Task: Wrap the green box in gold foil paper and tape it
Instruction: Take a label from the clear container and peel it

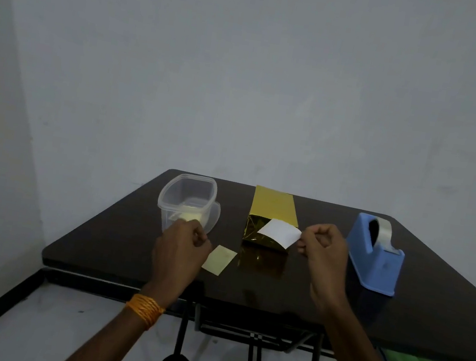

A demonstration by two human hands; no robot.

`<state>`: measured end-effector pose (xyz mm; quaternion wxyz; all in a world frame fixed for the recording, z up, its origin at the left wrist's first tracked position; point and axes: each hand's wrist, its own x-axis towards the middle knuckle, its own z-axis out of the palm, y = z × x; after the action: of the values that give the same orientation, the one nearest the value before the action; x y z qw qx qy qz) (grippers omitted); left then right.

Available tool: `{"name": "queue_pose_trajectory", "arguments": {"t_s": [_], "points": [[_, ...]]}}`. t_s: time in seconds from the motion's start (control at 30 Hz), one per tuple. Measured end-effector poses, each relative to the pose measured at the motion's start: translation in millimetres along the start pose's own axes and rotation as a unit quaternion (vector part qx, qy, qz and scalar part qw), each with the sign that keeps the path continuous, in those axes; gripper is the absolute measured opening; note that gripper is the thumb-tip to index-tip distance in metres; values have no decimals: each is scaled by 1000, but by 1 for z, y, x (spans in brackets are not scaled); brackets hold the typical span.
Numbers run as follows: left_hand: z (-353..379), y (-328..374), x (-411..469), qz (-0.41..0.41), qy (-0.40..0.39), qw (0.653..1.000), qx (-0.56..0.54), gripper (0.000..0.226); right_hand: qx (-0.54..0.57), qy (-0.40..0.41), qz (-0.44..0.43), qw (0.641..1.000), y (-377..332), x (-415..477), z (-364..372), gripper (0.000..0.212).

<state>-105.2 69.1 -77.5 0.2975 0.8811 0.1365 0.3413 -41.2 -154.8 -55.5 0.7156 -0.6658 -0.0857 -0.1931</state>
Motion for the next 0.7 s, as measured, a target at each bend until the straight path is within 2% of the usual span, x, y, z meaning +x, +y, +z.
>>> {"name": "queue_pose_trajectory", "arguments": {"t_s": [0.07, 0.17, 0.23, 0.3, 0.4, 0.53, 0.63, 0.7], "points": [[-1, 15, 3, 72, 24, 996, -40, 9, -2, 3, -5, 1000, -2, 1, 3, 8], [4, 41, 9, 164, -35, 979, -115, 22, -12, 14, -15, 1000, -6, 2, 10, 7], [11, 57, 11, 196, -67, 972, -109, 34, -22, 22, -22, 999, -9, 2, 14, 7], [19, 69, 13, 223, -61, 969, -87, 40, -36, 23, -30, 999, -13, 0, 18, 7], [27, 79, 15, 234, -49, 968, -80, 29, -42, 13, -47, 998, -18, -2, 19, 8], [31, 80, 15, 211, -42, 969, -120, 10, -16, -32, -54, 998, -21, 1, 16, 5], [31, 80, 17, 115, -50, 960, -252, 10, 4, -51, -69, 996, -23, 1, 12, 3], [29, 80, 19, 37, -71, 938, -336, 16, 29, -38, -66, 997, -22, 1, 6, 5]]}}
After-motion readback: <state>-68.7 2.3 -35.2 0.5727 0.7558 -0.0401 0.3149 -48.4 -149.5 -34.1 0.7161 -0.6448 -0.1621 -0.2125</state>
